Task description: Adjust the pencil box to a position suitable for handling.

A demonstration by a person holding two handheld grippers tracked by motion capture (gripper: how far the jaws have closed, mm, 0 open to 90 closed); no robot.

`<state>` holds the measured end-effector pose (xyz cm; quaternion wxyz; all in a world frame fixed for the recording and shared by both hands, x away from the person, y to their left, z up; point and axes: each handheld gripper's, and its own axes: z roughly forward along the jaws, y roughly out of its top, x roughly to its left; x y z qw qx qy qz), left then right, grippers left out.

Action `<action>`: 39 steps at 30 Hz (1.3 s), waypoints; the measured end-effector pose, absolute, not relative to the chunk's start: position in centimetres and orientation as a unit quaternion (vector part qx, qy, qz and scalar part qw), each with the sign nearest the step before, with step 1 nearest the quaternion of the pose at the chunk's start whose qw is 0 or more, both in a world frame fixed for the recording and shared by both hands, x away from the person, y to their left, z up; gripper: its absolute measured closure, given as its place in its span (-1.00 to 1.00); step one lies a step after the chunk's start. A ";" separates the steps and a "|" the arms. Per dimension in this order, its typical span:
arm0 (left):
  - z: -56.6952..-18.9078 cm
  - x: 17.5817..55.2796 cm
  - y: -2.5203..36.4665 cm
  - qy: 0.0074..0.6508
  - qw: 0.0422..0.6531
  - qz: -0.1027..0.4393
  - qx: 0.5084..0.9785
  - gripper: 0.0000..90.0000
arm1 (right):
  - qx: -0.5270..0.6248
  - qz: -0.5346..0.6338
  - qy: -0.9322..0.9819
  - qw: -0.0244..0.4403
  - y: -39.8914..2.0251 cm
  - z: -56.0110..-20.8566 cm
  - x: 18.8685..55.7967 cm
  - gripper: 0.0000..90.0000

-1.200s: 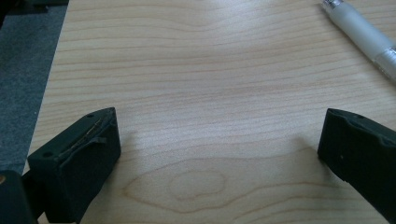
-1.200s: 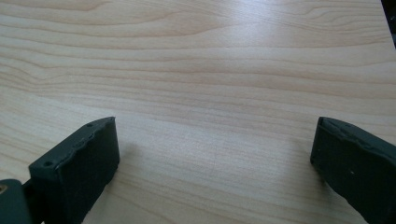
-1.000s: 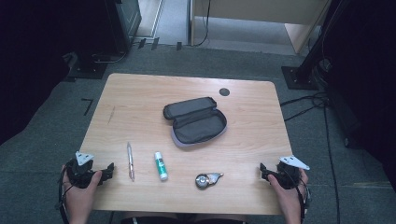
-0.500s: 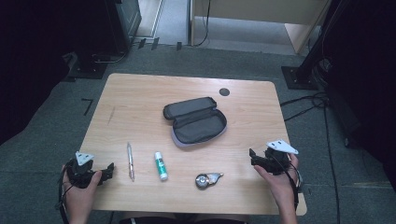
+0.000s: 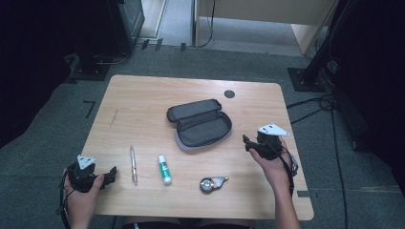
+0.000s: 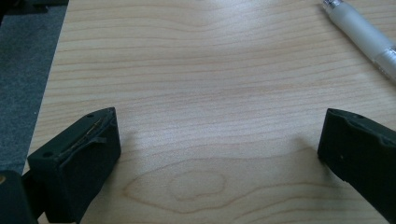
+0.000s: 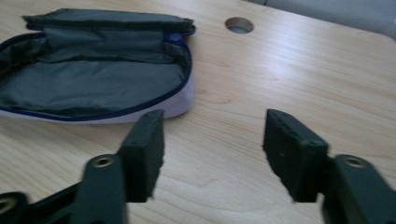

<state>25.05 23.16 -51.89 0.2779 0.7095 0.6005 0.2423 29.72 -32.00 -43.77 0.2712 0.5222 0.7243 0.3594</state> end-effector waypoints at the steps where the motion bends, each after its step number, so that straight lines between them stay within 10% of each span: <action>1: -51.9 25.1 23.2 0.600 0.278 0.243 0.709 -1.00 | 0.522 0.356 0.729 0.264 -31.7 -43.6 30.0 -0.05; 39: -51.9 25.1 23.2 0.599 0.278 0.242 0.711 -1.00 | 0.531 0.379 0.725 0.218 -27.6 -43.9 40.2 0.47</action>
